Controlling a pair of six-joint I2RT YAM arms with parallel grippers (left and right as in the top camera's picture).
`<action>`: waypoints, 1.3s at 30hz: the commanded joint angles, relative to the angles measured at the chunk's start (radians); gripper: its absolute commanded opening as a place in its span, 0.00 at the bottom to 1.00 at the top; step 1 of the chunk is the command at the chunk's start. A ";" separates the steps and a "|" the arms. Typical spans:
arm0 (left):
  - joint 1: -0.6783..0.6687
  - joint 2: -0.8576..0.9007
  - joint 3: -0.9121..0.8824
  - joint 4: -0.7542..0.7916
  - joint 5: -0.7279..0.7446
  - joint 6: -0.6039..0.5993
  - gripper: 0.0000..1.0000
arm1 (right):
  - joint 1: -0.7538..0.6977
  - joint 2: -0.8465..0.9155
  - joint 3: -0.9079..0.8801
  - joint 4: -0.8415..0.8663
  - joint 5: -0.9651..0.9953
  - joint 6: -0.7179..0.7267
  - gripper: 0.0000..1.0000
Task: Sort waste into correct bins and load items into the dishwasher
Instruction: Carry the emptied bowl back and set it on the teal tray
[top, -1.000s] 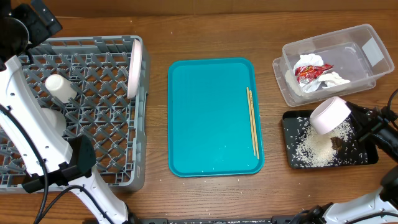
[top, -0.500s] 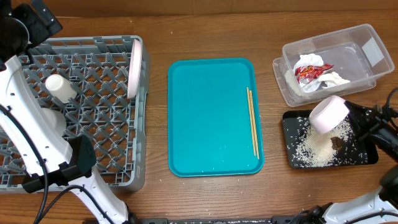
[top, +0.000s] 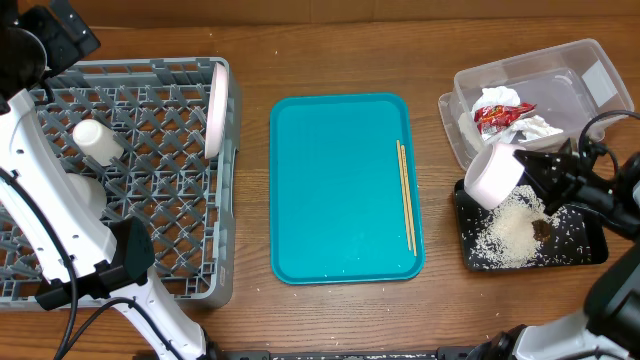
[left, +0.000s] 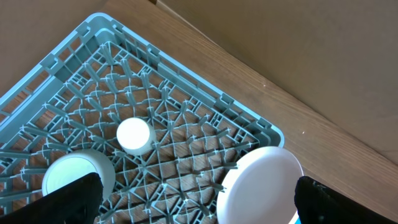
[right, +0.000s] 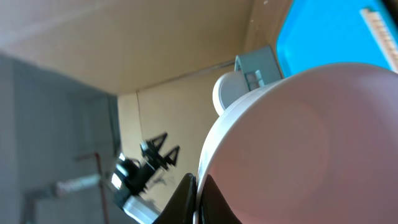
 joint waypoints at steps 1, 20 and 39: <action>0.004 -0.024 -0.003 -0.001 0.003 0.014 1.00 | 0.039 -0.095 0.072 0.000 -0.041 -0.008 0.04; 0.004 -0.024 -0.003 -0.001 0.003 0.014 1.00 | 0.699 -0.134 0.414 0.701 1.031 0.964 0.04; 0.004 -0.024 -0.003 -0.001 0.003 0.014 1.00 | 1.443 0.194 0.396 0.867 1.692 1.142 0.04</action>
